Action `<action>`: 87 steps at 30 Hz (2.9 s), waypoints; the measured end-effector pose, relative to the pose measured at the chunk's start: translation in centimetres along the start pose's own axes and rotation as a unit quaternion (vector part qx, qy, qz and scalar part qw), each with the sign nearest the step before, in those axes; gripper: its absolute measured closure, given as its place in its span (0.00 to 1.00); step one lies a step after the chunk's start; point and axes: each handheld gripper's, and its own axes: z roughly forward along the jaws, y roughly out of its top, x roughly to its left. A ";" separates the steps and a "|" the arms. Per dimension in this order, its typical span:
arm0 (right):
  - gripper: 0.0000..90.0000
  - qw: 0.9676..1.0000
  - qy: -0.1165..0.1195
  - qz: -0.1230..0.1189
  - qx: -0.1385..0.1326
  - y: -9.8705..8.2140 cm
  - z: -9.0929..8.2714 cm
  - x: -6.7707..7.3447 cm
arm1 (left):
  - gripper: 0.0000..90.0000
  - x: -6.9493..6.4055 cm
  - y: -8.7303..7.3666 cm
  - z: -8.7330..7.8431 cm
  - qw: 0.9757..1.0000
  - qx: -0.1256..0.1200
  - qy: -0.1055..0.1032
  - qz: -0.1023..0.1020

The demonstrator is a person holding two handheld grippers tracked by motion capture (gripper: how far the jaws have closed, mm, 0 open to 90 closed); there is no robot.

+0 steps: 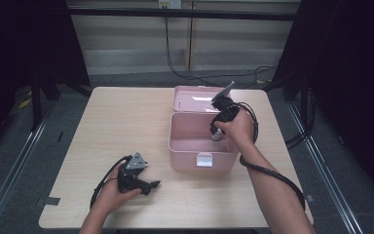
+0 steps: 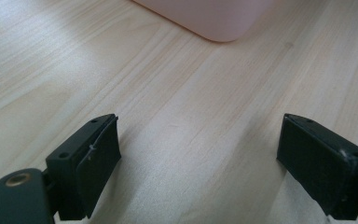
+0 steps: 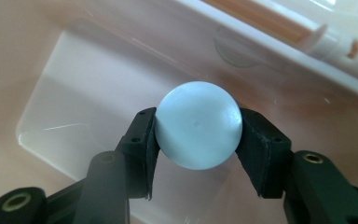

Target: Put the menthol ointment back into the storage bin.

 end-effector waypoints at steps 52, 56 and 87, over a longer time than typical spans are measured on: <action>0.55 1.000 -0.015 0.020 -0.003 0.6 3.7 1.6 | 0.14 0.0 0.0 0.0 1.000 -0.001 0.002 -0.001; 0.55 1.000 -0.014 0.021 -0.001 0.6 4.0 1.5 | 0.14 0.0 0.0 0.0 1.000 -0.001 0.000 -0.003; 0.39 1.000 -0.024 0.013 0.004 0.5 1.2 1.5 | 0.13 0.0 0.0 0.0 1.000 0.000 -0.001 0.000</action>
